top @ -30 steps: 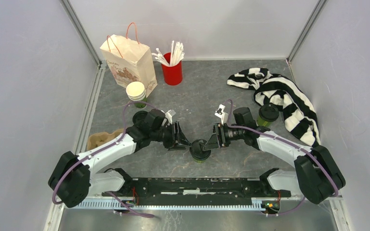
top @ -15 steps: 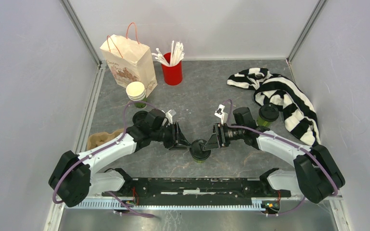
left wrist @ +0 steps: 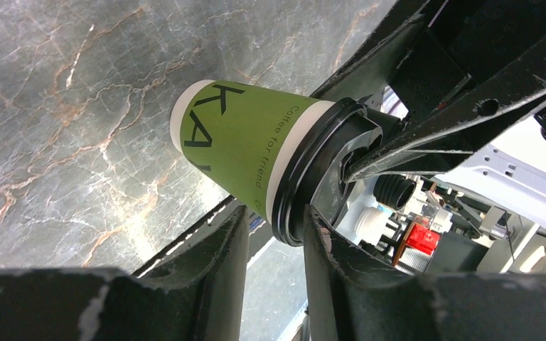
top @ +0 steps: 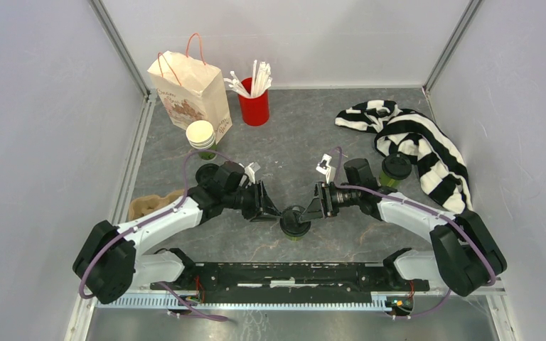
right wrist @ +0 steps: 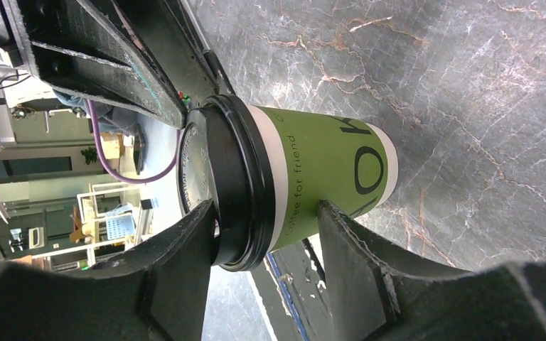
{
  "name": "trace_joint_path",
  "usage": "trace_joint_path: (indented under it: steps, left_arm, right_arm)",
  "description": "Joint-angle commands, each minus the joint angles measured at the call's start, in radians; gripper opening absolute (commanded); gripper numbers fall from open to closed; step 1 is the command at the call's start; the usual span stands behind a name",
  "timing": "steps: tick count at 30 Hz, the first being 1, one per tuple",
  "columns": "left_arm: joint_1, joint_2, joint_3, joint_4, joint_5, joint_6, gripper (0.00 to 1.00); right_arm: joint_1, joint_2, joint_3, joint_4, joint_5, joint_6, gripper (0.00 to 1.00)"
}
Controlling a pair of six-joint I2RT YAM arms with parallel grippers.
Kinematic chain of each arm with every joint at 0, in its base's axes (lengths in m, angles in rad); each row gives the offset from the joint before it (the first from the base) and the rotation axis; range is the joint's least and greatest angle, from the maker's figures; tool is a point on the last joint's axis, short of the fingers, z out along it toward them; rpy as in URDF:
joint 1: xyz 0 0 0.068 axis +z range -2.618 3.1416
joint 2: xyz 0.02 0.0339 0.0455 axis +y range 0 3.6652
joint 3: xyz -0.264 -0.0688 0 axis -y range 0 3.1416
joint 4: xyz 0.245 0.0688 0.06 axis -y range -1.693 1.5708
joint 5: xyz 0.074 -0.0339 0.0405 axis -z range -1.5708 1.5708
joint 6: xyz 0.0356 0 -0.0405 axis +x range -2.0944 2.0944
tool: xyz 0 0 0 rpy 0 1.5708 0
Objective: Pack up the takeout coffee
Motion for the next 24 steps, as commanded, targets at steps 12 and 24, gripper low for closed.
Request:
trace_joint_path:
  steps: [12,24]
  left_arm:
    - [-0.004,-0.063,-0.086,-0.116,-0.103,0.057,0.45]
    - [-0.005,0.056,0.153,0.006,0.0,0.027,0.76]
  right_arm:
    - [-0.014,0.051,-0.048,-0.106,0.089,-0.153,0.6]
    - [0.022,0.075,0.255,-0.341,0.088,-0.269,0.87]
